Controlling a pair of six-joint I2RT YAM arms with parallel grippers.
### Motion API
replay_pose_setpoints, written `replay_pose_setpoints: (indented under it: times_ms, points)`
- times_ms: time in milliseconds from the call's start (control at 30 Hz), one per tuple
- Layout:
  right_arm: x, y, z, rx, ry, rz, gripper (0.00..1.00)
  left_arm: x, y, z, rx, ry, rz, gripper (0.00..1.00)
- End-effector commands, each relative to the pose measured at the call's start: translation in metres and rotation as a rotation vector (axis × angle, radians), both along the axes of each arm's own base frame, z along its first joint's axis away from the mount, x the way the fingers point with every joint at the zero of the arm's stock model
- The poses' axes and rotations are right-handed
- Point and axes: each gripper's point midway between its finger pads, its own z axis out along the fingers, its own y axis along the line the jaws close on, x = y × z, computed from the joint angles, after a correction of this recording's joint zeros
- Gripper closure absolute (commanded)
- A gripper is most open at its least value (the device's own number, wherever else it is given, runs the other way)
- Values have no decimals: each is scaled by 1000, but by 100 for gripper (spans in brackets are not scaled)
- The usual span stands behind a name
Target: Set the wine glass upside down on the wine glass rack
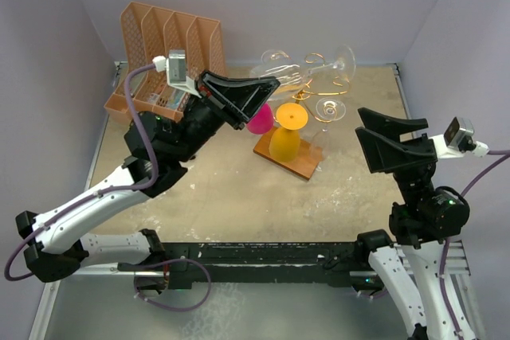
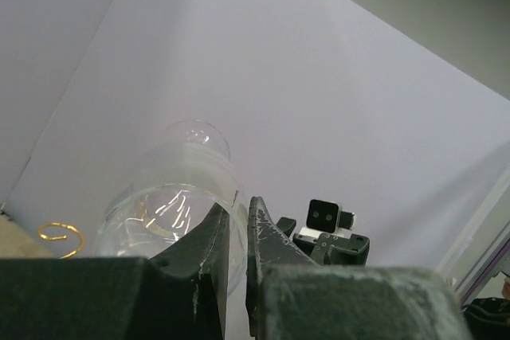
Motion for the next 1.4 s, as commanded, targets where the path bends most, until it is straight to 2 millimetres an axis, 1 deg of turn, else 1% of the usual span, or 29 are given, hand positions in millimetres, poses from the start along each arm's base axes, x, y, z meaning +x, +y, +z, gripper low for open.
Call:
replay_pose_setpoints:
  times_ms: [0, 133, 233, 400, 500, 667, 900, 1033, 1167, 1367]
  points:
    - [-8, -11, 23, 126, -4, 40, 32, -23, 20, 63, -232, -165, -46, 100]
    - [2, -11, 31, 180, 54, 90, 35, -20, 7, 65, -254, -169, -67, 100]
    - [4, -10, 37, 209, 63, 135, 36, -18, -5, 63, -257, -163, -89, 100]
    - [22, -10, 37, 285, 134, 201, 38, -18, -15, 62, -283, -151, -123, 100]
    - [27, -12, 42, 323, 138, 217, 39, -22, -21, 62, -301, -146, -155, 100]
    - [21, -21, 53, 387, 64, 232, 43, -24, -30, 61, -309, -134, -184, 100]
    - [27, -24, 59, 413, 40, 233, 44, -25, -45, 57, -302, -114, -215, 100]
    - [30, -27, 59, 430, 31, 216, 49, -25, -55, 53, -285, -103, -236, 100]
    - [34, -28, 56, 436, 31, 210, 56, -28, -58, 52, -287, -98, -249, 100]
    - [31, -33, 56, 460, -2, 205, 59, -29, -59, 49, -295, -89, -258, 100]
